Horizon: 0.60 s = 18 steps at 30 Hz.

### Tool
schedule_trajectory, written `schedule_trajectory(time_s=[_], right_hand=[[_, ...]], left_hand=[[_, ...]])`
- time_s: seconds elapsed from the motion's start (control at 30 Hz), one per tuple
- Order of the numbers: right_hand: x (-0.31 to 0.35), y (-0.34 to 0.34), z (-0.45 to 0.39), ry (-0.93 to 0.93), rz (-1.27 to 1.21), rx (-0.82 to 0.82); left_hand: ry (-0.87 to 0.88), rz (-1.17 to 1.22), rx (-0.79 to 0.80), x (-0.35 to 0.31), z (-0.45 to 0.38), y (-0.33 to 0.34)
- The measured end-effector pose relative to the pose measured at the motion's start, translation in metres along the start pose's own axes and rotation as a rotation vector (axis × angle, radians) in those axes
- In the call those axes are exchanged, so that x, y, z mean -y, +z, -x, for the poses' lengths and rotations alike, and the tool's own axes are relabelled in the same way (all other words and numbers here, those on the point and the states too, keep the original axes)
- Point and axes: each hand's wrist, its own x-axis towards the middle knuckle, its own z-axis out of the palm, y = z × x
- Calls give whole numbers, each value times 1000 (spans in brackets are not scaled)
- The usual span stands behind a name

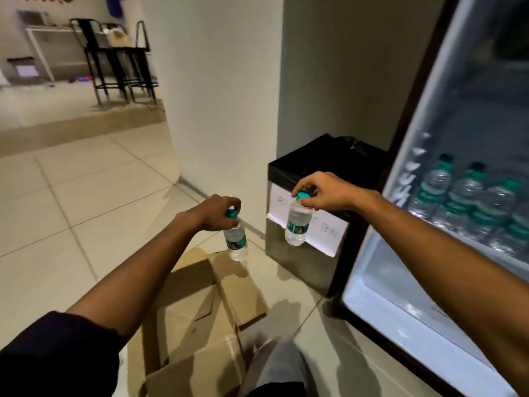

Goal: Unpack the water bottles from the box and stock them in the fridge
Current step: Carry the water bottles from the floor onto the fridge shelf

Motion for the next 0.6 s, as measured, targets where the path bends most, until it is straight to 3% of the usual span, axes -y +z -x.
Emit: schedule_trajectory(time_s=[0.23, 0.6], right_hand=[[-44, -85, 79, 150, 21, -141], [-86, -154, 182, 309, 100, -277]], left_hand=[[244, -43, 138, -108, -60, -20], [616, -142, 167, -260, -93, -47]])
